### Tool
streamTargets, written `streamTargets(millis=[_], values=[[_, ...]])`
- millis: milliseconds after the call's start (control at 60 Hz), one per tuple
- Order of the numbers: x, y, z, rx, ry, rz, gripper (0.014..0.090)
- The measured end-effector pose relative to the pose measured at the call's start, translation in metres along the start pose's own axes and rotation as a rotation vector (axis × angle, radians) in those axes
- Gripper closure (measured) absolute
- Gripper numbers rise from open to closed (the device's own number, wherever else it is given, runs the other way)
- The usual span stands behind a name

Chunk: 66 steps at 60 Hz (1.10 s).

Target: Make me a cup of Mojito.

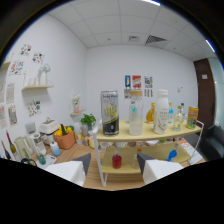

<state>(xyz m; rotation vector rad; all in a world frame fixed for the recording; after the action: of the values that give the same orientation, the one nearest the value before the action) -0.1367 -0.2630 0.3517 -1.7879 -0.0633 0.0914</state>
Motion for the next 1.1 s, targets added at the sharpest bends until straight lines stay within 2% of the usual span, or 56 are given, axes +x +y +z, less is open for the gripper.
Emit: streamTargets(millis=[150,350,517,583,633,667,1100], values=[[-0.011,-0.043,0.045,0.059,-0.004,-0.003,0.0184],[-0.011,-0.076,0.109,0.08,0.005,0.002,0.0186],[-0.005,-0.083,0.146,0.062,0.028,-0.008,0.0266],[-0.007,-0.085,0.152,0.06,0.024,0.004,0.0338],[-0.006,-0.088,0.155,0.073,0.03,0.008,0.0461],[-0.007,-0.09,0.156,0.081,0.027,0.008,0.0509],[-0.006,-0.088,0.14,0.064,0.037,0.001,0.0535]])
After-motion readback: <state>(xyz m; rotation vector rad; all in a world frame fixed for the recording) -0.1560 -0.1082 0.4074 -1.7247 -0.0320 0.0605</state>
